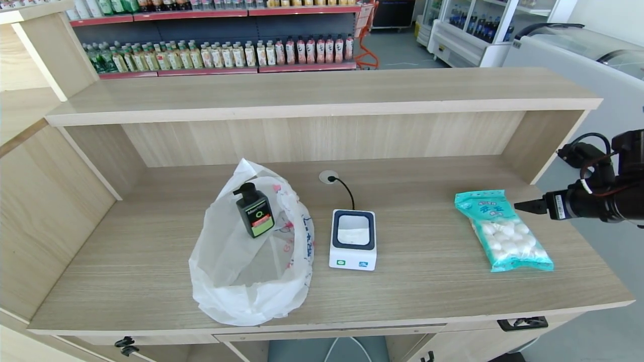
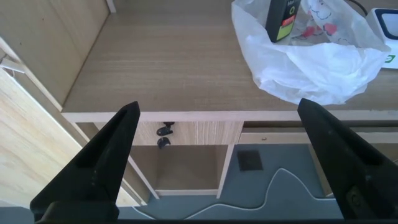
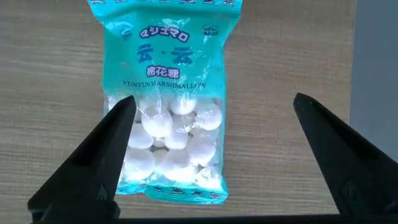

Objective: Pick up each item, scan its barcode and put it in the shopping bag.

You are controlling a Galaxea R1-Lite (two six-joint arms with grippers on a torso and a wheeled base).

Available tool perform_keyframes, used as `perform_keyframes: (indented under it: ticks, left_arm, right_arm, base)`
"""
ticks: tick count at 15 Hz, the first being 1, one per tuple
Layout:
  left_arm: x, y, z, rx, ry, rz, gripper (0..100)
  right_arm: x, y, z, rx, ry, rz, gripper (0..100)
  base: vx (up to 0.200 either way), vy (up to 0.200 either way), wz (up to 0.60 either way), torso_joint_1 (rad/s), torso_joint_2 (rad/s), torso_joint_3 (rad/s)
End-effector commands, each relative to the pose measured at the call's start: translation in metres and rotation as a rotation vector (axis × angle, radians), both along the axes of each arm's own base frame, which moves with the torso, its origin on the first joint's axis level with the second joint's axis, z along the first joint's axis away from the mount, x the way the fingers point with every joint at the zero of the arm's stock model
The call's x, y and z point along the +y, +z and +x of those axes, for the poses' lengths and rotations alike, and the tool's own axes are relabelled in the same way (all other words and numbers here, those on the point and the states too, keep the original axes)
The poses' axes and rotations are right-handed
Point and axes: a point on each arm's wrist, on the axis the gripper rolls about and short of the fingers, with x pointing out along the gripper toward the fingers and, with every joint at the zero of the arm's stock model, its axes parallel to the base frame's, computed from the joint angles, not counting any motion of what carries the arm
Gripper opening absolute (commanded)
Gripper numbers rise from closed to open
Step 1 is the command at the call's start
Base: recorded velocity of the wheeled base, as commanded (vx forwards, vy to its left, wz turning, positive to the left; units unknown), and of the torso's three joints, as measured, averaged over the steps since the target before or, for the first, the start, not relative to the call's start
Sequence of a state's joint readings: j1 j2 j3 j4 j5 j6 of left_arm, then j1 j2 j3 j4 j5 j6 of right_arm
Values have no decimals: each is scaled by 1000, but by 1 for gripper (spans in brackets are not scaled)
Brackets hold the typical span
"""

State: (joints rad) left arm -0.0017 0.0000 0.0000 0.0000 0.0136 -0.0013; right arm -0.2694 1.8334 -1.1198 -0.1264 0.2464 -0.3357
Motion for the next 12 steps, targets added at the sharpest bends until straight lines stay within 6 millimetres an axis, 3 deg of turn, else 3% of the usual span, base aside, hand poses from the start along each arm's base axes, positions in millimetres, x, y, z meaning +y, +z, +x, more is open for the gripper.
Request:
perform_keyframes:
  ticks: [1, 7, 12]
  left_arm:
    - [0, 0, 0, 2, 0, 0, 100]
    - [0, 0, 0, 2, 0, 0, 100]
    - [0, 0, 0, 0, 0, 0, 100]
  right_arm:
    - [-2, -17, 0, 49, -3, 15, 100]
    - [14, -33, -6, 119, 39, 42, 100]
    - [20, -52, 2, 167, 85, 66, 100]
  base:
    - [0, 0, 0, 0, 0, 0]
    - [0, 0, 0, 0, 0, 0]
    - [0, 0, 0, 0, 0, 0]
